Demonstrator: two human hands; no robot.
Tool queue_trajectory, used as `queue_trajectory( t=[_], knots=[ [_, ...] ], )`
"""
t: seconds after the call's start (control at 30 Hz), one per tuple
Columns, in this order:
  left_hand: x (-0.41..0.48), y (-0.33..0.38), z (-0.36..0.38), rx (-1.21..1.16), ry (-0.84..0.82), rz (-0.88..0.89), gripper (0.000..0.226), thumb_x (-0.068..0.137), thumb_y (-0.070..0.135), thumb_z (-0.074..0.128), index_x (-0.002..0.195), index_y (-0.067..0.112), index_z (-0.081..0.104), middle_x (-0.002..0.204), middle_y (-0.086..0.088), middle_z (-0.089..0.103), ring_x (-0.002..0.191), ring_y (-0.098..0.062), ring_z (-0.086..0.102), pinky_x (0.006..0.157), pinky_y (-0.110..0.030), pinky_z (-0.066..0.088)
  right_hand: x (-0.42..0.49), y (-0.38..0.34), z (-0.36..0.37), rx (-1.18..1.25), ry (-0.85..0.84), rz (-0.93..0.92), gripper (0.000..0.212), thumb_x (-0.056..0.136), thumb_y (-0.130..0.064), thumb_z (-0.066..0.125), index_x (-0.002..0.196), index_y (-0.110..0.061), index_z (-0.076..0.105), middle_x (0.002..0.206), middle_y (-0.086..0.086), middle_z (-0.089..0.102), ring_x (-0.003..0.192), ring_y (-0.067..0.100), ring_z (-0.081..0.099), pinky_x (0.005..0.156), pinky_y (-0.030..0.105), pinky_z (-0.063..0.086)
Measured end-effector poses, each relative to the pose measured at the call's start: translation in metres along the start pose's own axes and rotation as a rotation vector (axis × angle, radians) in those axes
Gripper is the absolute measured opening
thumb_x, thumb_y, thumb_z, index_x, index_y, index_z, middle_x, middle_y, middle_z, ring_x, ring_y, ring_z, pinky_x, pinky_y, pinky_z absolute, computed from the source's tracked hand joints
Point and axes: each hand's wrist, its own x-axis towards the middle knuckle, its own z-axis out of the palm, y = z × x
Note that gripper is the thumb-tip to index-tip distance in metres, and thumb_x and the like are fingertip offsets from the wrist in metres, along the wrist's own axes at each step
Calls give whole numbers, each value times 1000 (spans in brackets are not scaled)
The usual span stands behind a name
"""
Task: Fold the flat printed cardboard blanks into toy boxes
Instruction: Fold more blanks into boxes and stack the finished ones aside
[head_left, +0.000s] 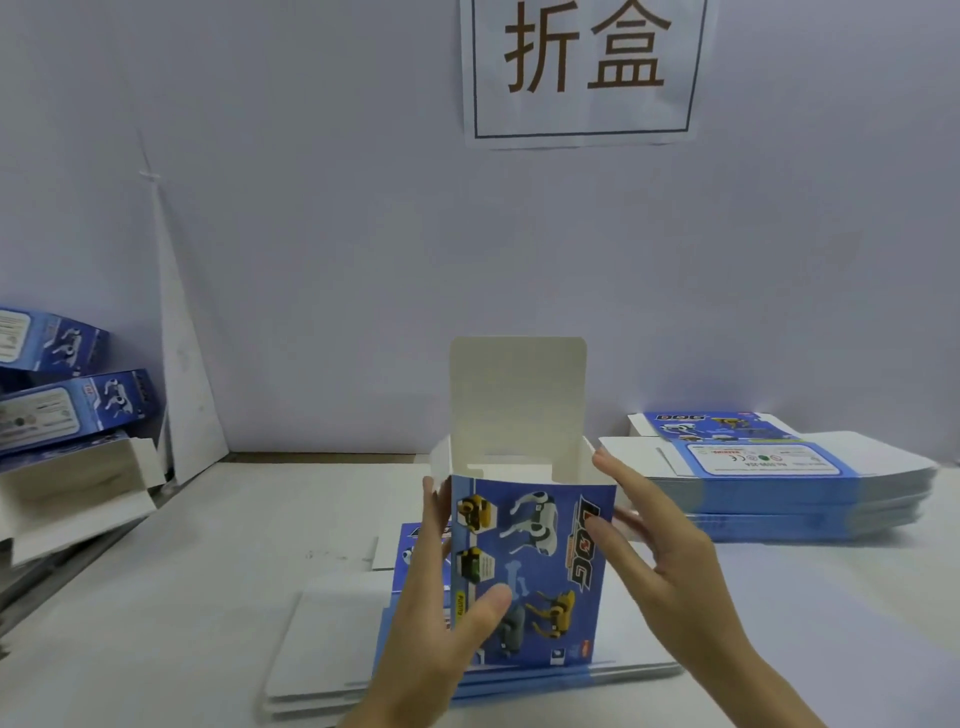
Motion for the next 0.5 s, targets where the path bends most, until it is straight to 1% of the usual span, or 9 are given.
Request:
queue_trajectory(
  t=[0.03, 0.1, 0.17, 0.23, 0.27, 0.3, 0.33, 0.4, 0.5],
  knots=[
    [4, 3, -3, 4, 22, -3, 79, 85, 40, 65, 136, 58, 8, 126, 52, 36, 117, 17, 45, 84, -11, 48, 2, -4, -3, -66, 6, -32, 41, 82, -30, 61, 120, -42, 50, 126, -28, 51, 117, 1, 55, 72, 5, 50],
    [11, 8, -7, 13, 139, 9, 72, 77, 39, 60, 133, 56, 18, 127, 42, 41, 116, 10, 48, 81, -8, 47, 6, -15, -5, -232, 44, -159, 30, 82, -40, 65, 111, -36, 58, 118, -23, 55, 112, 6, 56, 74, 5, 50],
    [13, 13, -6, 24, 249, 34, 65, 74, 38, 61, 126, 56, 27, 122, 35, 45, 111, 4, 51, 69, -2, 46, 7, -25, 2, -392, 103, -277, 31, 79, -44, 68, 101, -23, 68, 106, -12, 61, 99, 13, 59, 74, 16, 53],
    [8, 14, 3, 35, 219, 49, 79, 67, 49, 76, 126, 64, 26, 120, 40, 48, 116, 4, 51, 76, -5, 48, 7, -36, 15, -518, 152, -316, 25, 75, -34, 75, 91, -14, 72, 97, -1, 62, 91, 19, 58, 71, 24, 51],
    [2, 13, 8, 43, 183, 31, 96, 56, 59, 83, 128, 67, 21, 126, 42, 44, 123, 6, 46, 91, -15, 50, 6, -41, 23, -573, 163, -335, 21, 75, -28, 78, 86, -12, 72, 93, 2, 62, 87, 20, 58, 69, 24, 51],
    [-2, 11, 13, 91, 172, 28, 115, 44, 65, 85, 133, 66, 13, 138, 41, 33, 133, 6, 35, 106, -29, 42, 4, -45, 30, -620, 161, -360, 17, 76, -26, 78, 82, -12, 72, 90, 3, 61, 83, 19, 58, 66, 22, 50],
    [-5, 10, 17, 200, 190, 45, 125, 39, 67, 79, 136, 63, -1, 146, 39, 15, 140, 6, 18, 115, -33, 29, 3, -50, 34, -648, 147, -383, 17, 81, -29, 76, 80, -13, 72, 86, 2, 61, 80, 17, 57, 65, 19, 47],
    [-5, 7, 22, 371, 239, 77, 129, 39, 66, 68, 131, 64, -21, 146, 35, -3, 143, 3, 4, 119, -34, 20, 6, -64, 35, -638, 106, -400, 26, 87, -40, 62, 82, -16, 71, 79, -4, 58, 75, 10, 52, 67, 13, 41],
    [-1, 8, 26, 300, 241, -4, 142, 35, 63, 79, 125, 68, -31, 138, 38, 9, 144, -15, 15, 116, -46, 28, 31, -83, 22, -554, 186, -423, 27, 88, -36, 56, 96, -15, 70, 80, -5, 59, 74, 8, 51, 68, 21, 42]
  ],
)
